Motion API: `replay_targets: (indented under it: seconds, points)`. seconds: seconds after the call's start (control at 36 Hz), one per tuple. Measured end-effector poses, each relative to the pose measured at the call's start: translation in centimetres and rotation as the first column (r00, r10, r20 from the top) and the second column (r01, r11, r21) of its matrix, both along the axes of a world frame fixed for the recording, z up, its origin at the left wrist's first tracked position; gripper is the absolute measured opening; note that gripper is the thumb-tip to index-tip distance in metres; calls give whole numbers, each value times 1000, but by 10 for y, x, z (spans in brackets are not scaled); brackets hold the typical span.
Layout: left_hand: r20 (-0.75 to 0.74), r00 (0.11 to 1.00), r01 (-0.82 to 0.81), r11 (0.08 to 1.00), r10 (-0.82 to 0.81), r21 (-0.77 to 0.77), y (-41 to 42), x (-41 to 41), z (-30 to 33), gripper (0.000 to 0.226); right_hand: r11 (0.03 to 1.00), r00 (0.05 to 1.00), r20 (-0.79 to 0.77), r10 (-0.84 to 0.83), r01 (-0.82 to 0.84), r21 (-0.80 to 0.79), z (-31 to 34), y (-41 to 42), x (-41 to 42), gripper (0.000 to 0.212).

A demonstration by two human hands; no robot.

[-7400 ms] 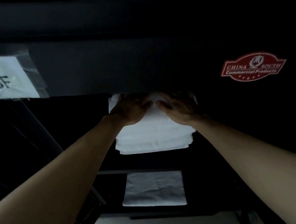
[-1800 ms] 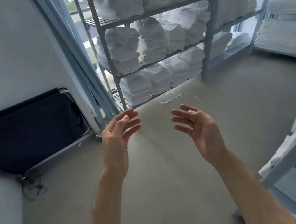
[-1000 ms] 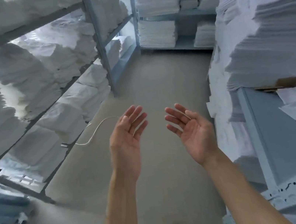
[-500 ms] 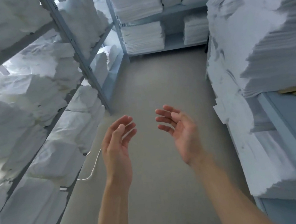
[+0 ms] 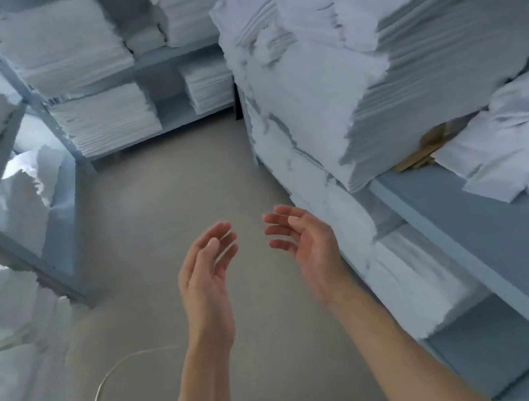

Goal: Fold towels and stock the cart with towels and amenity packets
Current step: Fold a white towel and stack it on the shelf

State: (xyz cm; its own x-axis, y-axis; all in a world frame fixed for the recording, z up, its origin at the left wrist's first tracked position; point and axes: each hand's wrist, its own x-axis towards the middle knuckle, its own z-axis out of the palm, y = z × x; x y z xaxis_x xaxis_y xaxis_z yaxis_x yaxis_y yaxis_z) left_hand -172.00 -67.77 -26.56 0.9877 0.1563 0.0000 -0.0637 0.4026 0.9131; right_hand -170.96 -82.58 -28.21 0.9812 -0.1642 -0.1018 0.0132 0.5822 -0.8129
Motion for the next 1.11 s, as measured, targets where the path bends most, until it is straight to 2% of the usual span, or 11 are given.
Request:
replay_targets:
  seconds: [0.17,0.28,0.42,0.5,0.61,0.67,0.78,0.86,0.97,1.11]
  points:
    - [0,941,338,941,-338,20,-31,78,13,25,949,948,-35,-316,315,-30,21,-26,33,26]
    - [39,841,538,842,-539,36,-53,114,25,31,875,876,-22,-482,480,-68,32,-38,38,25]
    - [57,732,680,733,-679,15,-86,126,27,30,794,798,-41,-602,591,-144,29,-48,28,26]
    - [62,632,772,635,-772,30,-105,124,22,31,733,731,-65,-679,669,-125,26,-62,21,25]
    - [57,457,871,460,-888,176,-133,126,19,35,671,666,-85,-741,737,-78,21,-85,24,26]
    - [33,407,892,405,-913,201,-149,133,19,35,657,651,-82,-754,749,-86,21,-96,31,26]
    - [24,383,893,376,-924,246,-185,154,20,37,634,631,-56,-773,768,-92,17,-128,47,26]
    - [5,396,885,383,-918,265,-219,171,16,33,630,631,-27,-776,772,-81,10,-161,57,25]
    - [-41,433,886,417,-900,202,-273,181,10,29,641,641,-22,-768,767,-24,3,-215,67,27]
    - [-77,410,906,396,-909,149,-353,185,6,26,625,625,1,-781,781,-12,5,-288,71,27]
